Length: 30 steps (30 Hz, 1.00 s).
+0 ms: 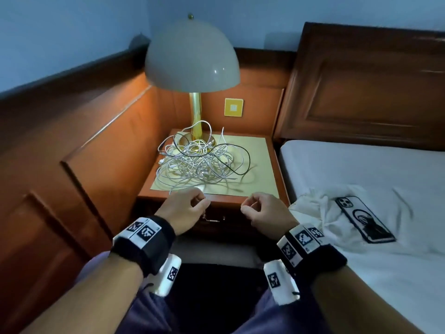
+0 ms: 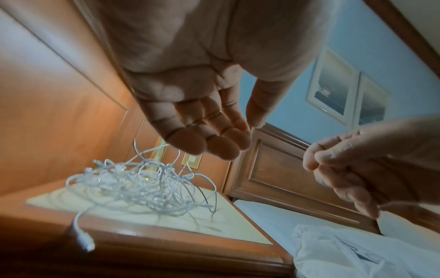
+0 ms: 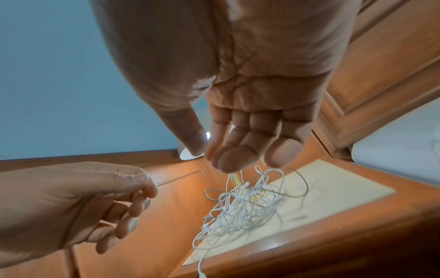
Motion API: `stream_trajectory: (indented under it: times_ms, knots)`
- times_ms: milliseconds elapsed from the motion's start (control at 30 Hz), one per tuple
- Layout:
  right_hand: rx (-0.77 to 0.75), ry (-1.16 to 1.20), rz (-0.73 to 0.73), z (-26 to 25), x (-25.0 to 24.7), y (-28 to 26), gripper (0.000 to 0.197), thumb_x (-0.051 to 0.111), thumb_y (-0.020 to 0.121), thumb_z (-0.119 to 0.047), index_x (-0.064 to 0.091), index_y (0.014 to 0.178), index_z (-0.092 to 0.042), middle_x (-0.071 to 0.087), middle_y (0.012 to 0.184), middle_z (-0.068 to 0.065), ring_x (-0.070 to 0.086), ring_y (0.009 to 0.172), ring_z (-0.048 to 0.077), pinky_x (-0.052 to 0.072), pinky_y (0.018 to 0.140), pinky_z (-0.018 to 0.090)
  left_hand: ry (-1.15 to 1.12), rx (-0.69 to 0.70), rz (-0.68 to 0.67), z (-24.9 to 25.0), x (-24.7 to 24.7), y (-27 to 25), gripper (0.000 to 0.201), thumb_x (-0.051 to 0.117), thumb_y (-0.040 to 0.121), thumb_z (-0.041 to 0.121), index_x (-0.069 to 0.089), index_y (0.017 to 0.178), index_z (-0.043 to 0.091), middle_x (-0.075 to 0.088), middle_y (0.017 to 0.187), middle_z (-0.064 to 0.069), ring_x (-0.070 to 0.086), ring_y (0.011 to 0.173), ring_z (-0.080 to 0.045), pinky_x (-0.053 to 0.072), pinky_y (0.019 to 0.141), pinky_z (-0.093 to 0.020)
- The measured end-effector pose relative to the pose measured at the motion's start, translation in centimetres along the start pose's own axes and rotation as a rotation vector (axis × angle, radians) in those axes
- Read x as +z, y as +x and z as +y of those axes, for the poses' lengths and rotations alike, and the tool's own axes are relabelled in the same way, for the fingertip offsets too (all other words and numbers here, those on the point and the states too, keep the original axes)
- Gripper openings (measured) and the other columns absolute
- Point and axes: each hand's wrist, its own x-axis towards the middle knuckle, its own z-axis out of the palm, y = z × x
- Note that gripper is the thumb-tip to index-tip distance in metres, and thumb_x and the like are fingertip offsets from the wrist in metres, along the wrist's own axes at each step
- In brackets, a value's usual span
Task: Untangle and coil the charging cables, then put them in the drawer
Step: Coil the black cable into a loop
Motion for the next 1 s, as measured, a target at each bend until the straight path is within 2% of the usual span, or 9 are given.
stream_trajectory:
  times_ms: [100,300,467,567,733,800,900,933,1000]
  knots:
    - [-0.019,-0.022,0.041,-0.5,-0.7,0.3,0.009,0.065,0.091,-0.03,0.067,0.09,-0.021,0.068,0.081,-0.004,0.064,0.074,0.013,0.05,0.073,0.027,0.051,0.017,0.011,0.7,-0.7,0.4,0.019,0.059,0.098,0.033,0.063,0.084,0.021,0.068,0.083,0.002,0.065,0.078,-0.018,0.048,0.067,-0.03]
    - [0.02,-0.022,0.041,0.8,0.3,3.6,0.008,0.066,0.091,-0.03,0.066,0.091,-0.022,0.068,0.083,-0.004,0.064,0.078,0.014,0.049,0.072,0.027,0.071,-0.038,0.022,-0.7,0.0,3.6,0.021,0.058,0.097,0.034,0.063,0.084,0.018,0.065,0.084,0.0,0.063,0.079,-0.019,0.042,0.062,-0.029]
    - [0.053,0.007,0.031,2.2,1.5,9.6,0.006,0.064,0.091,-0.028,0.065,0.092,-0.022,0.067,0.081,-0.003,0.063,0.076,0.014,0.047,0.066,0.027,0.014,-0.107,0.075,-3.7,0.8,9.1,0.016,0.058,0.096,0.034,0.061,0.083,0.025,0.068,0.086,0.0,0.067,0.08,-0.02,0.053,0.068,-0.034]
    - [0.117,0.077,-0.024,3.4,2.0,13.1,0.007,0.064,0.091,-0.028,0.065,0.091,-0.021,0.069,0.082,0.001,0.068,0.076,0.022,0.056,0.072,0.035,-0.065,-0.143,0.111,-5.4,1.8,12.4,0.012,0.059,0.097,0.033,0.062,0.087,0.026,0.069,0.087,0.0,0.069,0.08,-0.022,0.057,0.072,-0.04]
    - [0.215,0.272,0.081,3.5,1.1,19.7,0.009,0.06,0.096,-0.024,0.064,0.099,-0.017,0.07,0.089,0.004,0.064,0.066,0.013,0.052,0.062,0.032,-0.254,-0.22,0.233,-8.0,3.4,16.6,0.006,0.058,0.099,0.027,0.062,0.098,0.023,0.068,0.091,0.0,0.07,0.079,-0.021,0.049,0.056,-0.026]
    - [0.242,0.339,0.121,3.2,1.8,21.9,0.005,0.06,0.096,-0.023,0.063,0.098,-0.02,0.069,0.088,0.004,0.062,0.063,0.011,0.051,0.061,0.031,-0.27,-0.2,0.31,-8.8,3.4,17.9,0.005,0.059,0.098,0.027,0.059,0.101,0.023,0.065,0.092,0.002,0.067,0.079,-0.02,0.052,0.062,-0.031]
    - [0.279,0.348,0.098,3.5,4.3,24.0,0.014,0.06,0.094,-0.027,0.063,0.107,-0.023,0.071,0.093,0.005,0.064,0.066,0.014,0.049,0.058,0.028,-0.201,-0.177,0.514,-10.3,2.6,19.3,0.009,0.062,0.094,0.023,0.057,0.101,0.022,0.059,0.088,-0.001,0.058,0.076,-0.02,0.046,0.066,-0.031]
    - [0.279,0.304,0.069,3.7,5.2,24.4,0.019,0.06,0.093,-0.03,0.061,0.112,-0.024,0.071,0.1,0.006,0.066,0.073,0.017,0.05,0.062,0.029,-0.193,-0.19,0.566,-10.7,2.3,19.8,0.012,0.061,0.094,0.024,0.058,0.105,0.024,0.058,0.092,-0.002,0.058,0.08,-0.021,0.046,0.069,-0.031]
    - [0.265,0.173,0.003,4.0,6.7,25.3,0.035,0.059,0.092,-0.038,0.057,0.125,-0.027,0.07,0.115,0.008,0.068,0.095,0.026,0.055,0.08,0.037,-0.192,-0.221,0.585,-11.6,2.1,20.7,0.025,0.059,0.095,0.026,0.058,0.12,0.03,0.055,0.111,-0.004,0.058,0.096,-0.02,0.048,0.082,-0.031]
